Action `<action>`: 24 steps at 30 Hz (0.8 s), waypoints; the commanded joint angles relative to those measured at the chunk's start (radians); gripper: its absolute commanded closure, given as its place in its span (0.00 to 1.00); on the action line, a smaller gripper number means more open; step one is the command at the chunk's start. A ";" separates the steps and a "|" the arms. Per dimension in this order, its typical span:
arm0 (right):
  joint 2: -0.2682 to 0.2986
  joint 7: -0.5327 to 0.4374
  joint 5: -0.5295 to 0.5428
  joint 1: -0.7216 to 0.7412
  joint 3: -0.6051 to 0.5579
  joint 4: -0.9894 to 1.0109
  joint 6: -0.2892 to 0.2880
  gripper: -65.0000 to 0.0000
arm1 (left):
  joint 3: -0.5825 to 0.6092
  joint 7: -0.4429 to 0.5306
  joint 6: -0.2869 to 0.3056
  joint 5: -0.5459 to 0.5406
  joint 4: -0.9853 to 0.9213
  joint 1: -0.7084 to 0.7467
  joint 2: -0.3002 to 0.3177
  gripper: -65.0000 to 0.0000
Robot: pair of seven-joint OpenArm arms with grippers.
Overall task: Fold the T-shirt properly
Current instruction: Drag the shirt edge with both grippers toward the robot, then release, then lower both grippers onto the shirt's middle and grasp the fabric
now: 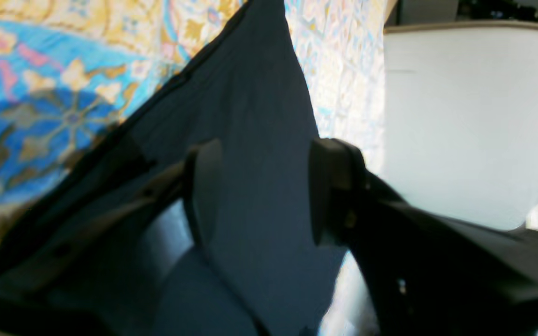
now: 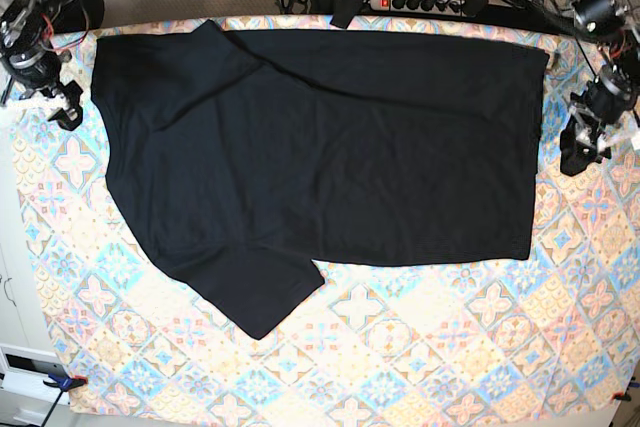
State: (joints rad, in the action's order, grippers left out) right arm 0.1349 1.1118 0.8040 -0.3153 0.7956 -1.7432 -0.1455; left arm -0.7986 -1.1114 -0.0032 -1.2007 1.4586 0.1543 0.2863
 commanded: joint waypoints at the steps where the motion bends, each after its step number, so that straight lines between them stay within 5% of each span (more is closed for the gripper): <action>1: 0.019 -0.014 0.001 0.003 -0.009 -0.019 -0.001 0.59 | 0.021 0.006 0.007 0.008 0.009 -0.048 0.038 0.54; 16: 0.021 -0.023 -0.067 0.067 -0.247 -0.019 -0.003 0.58 | 0.089 0.027 0.007 0.454 -0.321 -0.497 0.070 0.54; 24: 0.021 -0.025 -0.122 0.067 -0.293 -0.019 -0.003 0.58 | 0.431 0.279 0.007 0.677 -0.342 -0.511 0.078 0.54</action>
State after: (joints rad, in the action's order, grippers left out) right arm 0.1398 1.1042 0.6758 -0.2546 0.4973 -1.7439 -0.1452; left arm -0.3618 -0.8524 0.0010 -0.5274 1.1072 -0.3344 0.3408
